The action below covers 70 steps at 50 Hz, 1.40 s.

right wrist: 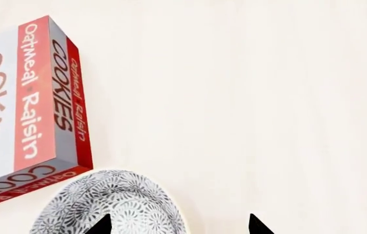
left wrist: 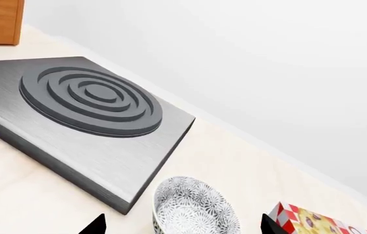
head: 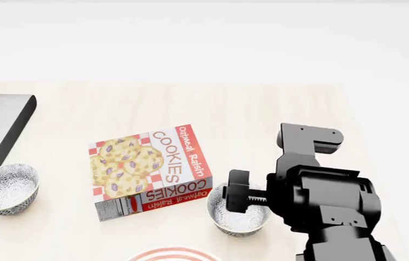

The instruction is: Pick the akita bowl next to the plate and place it on the plate.

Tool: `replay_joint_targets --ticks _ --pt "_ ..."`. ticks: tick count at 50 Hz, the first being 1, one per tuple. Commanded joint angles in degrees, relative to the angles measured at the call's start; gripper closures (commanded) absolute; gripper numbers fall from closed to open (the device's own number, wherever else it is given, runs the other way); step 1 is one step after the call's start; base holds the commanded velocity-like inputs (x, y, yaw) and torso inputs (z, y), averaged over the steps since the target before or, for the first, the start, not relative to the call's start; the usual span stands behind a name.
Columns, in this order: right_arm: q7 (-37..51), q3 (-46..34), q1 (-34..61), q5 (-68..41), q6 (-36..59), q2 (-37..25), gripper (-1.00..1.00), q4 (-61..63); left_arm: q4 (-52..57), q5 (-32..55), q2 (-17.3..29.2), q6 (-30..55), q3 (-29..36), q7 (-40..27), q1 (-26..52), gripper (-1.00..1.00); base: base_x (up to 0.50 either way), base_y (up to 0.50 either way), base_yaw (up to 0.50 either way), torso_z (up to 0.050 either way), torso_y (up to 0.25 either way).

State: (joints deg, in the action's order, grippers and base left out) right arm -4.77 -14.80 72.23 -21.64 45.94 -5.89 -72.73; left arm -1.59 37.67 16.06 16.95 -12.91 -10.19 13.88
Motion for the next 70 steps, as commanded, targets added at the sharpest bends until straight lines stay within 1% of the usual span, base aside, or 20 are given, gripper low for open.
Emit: replay_joint_targets --ticks 1,27,30,47,48,53,54,60,62,63,65,70 --pt "-0.94 3.2 -1.08 3.16 -1.12 0.49 -1.0 -2.16 -0.28 0.09 0.07 -0.23 0.15 -0.04 0.1 -1.0 0.0 0.0 0.0 0.0 0.0" --pt "-3.79 12.41 -3.31 11.01 -1.37 0.9 -1.0 -2.19 0.18 0.68 0.33 -0.09 0.36 -0.68 -0.05 -1.0 0.0 0.0 0.0 0.0 0.0" --pt "-5.13 13.81 -3.35 11.19 -1.64 0.92 -1.0 -2.18 0.25 0.74 0.35 -0.09 0.39 -0.74 -0.14 -1.0 0.0 0.0 0.0 0.0 0.0" --pt "-5.85 16.72 -4.0 15.67 -1.8 1.46 -1.0 -2.19 0.1 1.01 0.51 -0.31 0.54 -0.8 -0.18 -1.0 0.0 0.0 0.0 0.0 0.0" --pt "-5.11 16.69 -3.99 16.12 -2.1 1.53 1.0 -2.18 -0.04 0.96 0.5 -0.42 0.57 -0.74 -0.15 -1.0 0.0 0.0 0.0 0.0 0.0" --pt "-4.06 16.57 -3.72 17.43 -2.17 1.84 1.0 -2.17 0.31 1.16 0.61 -0.22 0.61 -0.95 -0.22 -1.0 0.0 0.0 0.0 0.0 0.0" --pt "-2.97 16.78 -3.83 17.62 -3.18 1.8 1.0 -2.16 0.23 1.14 0.61 -0.25 0.61 -0.98 -0.2 -1.0 0.0 0.0 0.0 0.0 0.0" --pt "-3.43 15.33 -3.15 19.18 -5.77 2.32 1.0 -1.4 0.04 1.12 0.61 -0.46 0.72 -0.94 -0.18 -1.0 0.0 0.0 0.0 0.0 0.0" --pt "-3.11 14.98 -5.07 19.36 -3.16 2.49 1.0 5.05 -0.28 1.05 0.59 -0.64 0.77 -0.85 -0.08 -1.0 0.0 0.0 0.0 0.0 0.0" --pt "-3.41 15.39 -7.74 18.64 2.05 2.53 1.0 13.65 0.0 1.13 0.63 -0.52 0.78 -0.96 -0.16 -1.0 0.0 0.0 0.0 0.0 0.0" --pt "-3.29 14.87 -11.4 18.38 8.37 2.51 1.0 27.45 -0.41 0.99 0.57 -0.77 0.83 -0.81 -0.04 -1.0 0.0 0.0 0.0 0.0 0.0" --pt "-2.85 13.89 -15.73 18.09 16.85 1.98 1.0 45.63 -0.33 1.06 0.6 -0.87 0.85 -0.85 -0.17 -1.0 0.0 0.0 0.0 0.0 0.0"
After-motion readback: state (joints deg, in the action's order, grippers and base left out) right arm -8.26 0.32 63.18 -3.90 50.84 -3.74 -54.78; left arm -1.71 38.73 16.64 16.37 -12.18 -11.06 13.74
